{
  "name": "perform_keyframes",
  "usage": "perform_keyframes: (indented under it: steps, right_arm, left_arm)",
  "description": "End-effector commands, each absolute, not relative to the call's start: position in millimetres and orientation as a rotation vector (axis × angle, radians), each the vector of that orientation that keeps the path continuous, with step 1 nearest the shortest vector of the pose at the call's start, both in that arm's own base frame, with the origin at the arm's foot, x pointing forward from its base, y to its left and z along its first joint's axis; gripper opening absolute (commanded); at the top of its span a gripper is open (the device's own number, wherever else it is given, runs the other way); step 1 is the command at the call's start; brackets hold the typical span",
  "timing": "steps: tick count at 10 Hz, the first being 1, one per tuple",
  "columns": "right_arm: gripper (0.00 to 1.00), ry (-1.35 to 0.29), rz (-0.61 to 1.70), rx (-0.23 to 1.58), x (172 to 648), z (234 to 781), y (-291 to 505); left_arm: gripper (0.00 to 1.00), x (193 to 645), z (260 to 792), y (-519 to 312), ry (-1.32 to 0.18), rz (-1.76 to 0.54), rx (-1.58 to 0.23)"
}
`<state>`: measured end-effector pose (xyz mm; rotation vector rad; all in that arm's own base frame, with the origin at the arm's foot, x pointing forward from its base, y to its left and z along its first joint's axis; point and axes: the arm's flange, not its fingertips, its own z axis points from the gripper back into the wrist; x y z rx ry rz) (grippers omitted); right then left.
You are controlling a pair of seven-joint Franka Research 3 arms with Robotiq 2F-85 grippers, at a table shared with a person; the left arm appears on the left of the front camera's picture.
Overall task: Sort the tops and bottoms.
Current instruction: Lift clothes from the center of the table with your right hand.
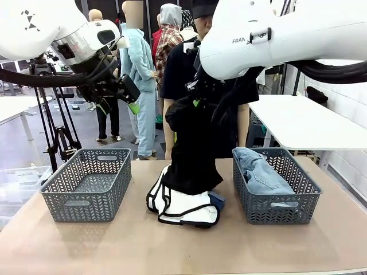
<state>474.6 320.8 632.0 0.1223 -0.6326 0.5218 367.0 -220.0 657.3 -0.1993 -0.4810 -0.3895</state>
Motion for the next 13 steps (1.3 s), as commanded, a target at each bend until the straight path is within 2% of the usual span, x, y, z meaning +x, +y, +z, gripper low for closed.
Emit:
perform_keyframes:
  steps: [1, 4, 7, 8, 13]
  right_arm:
    - [0.0, -0.65, 0.506, 0.157, 450.7, 639.0, 312.6]
    - [0.0, -0.691, 0.436, 0.213, 436.7, 654.9, 289.0]
    - [0.0, -0.652, 0.396, 0.283, 442.6, 655.0, 272.6]
    - [0.0, -0.664, 0.416, 0.221, 439.1, 667.0, 288.2]
    - [0.0, -0.664, 0.416, 0.221, 439.1, 667.0, 288.2]
  left_arm:
    - [1.0, 366.4, 656.8, -218.1, -0.486, -0.387, -0.195]
    - [1.0, 366.4, 656.8, -218.1, -0.486, -0.387, -0.195]
    - [1.0, 366.4, 656.8, -218.1, -0.486, -0.387, -0.195]
    - [1.0, 366.4, 656.8, -218.1, -0.486, -0.387, -0.195]
    - [1.0, 366.4, 656.8, -218.1, -0.486, -0.387, -0.195]
